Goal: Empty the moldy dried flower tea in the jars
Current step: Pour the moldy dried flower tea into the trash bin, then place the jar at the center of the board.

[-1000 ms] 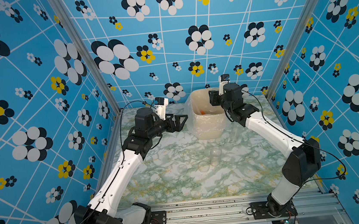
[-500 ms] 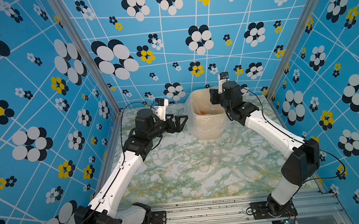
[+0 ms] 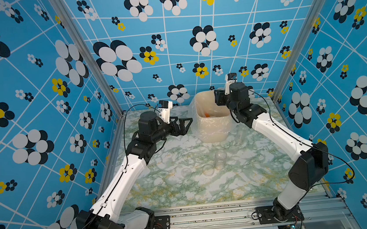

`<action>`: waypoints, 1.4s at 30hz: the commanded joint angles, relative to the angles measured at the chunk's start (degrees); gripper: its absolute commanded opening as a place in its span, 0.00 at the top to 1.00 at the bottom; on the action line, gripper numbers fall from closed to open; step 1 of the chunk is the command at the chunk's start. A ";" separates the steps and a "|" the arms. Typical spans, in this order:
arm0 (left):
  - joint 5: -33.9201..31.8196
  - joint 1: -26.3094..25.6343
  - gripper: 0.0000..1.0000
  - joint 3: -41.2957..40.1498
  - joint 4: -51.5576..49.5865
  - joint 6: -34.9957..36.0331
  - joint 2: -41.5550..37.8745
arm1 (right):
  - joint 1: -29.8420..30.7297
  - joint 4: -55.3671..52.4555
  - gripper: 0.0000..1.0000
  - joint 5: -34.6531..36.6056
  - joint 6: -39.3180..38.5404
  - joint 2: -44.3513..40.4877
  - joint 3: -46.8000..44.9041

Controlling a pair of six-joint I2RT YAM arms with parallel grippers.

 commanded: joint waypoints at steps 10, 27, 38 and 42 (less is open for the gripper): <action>1.38 -0.56 0.00 -0.91 2.86 -2.27 -0.56 | 2.19 -0.62 0.92 5.28 -3.04 -0.33 2.69; 6.06 -0.79 0.01 -6.39 30.45 -44.04 4.80 | -0.95 14.15 0.91 -1.46 25.46 -14.13 -10.38; 7.85 -3.69 0.00 -4.29 40.18 -58.17 10.07 | -0.85 24.57 0.91 -9.08 50.45 -19.04 -21.89; 7.65 -4.64 0.00 -3.54 41.67 -60.69 12.33 | 0.12 27.87 0.92 -9.95 53.87 -18.88 -24.34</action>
